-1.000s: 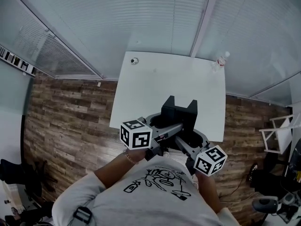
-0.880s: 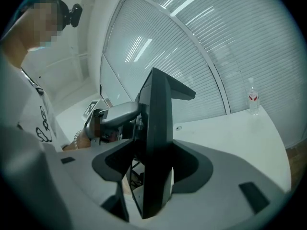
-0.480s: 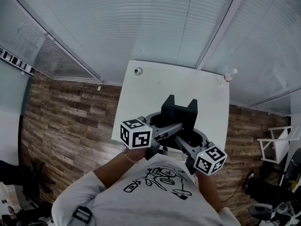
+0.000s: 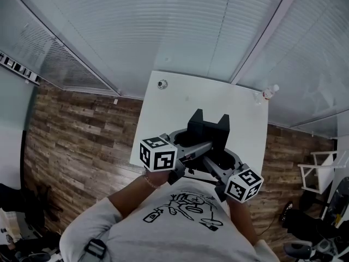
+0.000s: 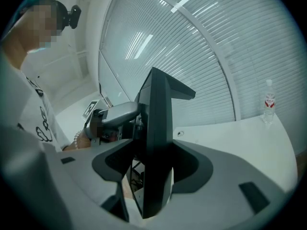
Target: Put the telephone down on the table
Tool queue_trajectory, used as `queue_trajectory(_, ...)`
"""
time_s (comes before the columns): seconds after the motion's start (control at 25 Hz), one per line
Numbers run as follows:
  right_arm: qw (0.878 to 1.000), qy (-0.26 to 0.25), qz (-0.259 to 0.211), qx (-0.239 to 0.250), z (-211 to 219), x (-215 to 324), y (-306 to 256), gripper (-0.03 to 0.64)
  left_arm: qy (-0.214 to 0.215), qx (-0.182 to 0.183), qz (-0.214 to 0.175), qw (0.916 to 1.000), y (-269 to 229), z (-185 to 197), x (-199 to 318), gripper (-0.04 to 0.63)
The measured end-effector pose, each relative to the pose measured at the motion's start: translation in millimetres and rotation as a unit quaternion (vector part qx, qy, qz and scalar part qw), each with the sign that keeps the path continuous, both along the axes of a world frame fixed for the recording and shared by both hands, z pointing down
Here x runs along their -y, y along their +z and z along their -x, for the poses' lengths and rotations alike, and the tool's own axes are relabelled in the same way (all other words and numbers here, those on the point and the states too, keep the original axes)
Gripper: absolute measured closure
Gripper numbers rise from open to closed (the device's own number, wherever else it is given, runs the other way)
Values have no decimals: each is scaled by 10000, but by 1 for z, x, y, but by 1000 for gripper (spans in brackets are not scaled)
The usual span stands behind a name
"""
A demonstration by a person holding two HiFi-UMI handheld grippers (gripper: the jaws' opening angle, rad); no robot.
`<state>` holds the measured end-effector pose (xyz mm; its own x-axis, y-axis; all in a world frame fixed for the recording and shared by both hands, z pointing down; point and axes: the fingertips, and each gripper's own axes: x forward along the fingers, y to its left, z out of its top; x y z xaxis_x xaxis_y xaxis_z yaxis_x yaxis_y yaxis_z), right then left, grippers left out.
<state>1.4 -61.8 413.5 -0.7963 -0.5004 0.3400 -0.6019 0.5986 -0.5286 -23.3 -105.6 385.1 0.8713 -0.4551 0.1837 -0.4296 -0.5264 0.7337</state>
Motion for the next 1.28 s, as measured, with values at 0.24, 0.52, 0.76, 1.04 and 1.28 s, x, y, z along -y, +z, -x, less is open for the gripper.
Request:
queue_trajectory(0.24,10000,-86,9,11,-11,6,0,396,-106,-4,28,9999,0,-10,6,286)
queue_trajectory(0.52,9999,-143,46,18,-45,9,-1,396,-167,12,60,9998,-1,-43,8,285)
queue_trajectory(0.76,9998,-174,19,22,-65,11,-4,396,-230,-26,72,9997,-3,-63,10,286)
queue_trajectory(1.04,9997,-139,177,86,-73,15,7,396,-186,78,170,9997,9,-72,14,287)
queue_trajectory(1.28,9993,-149,334,100,-73,13,21,396,-179,126,313,9993,23,-72,13,287)
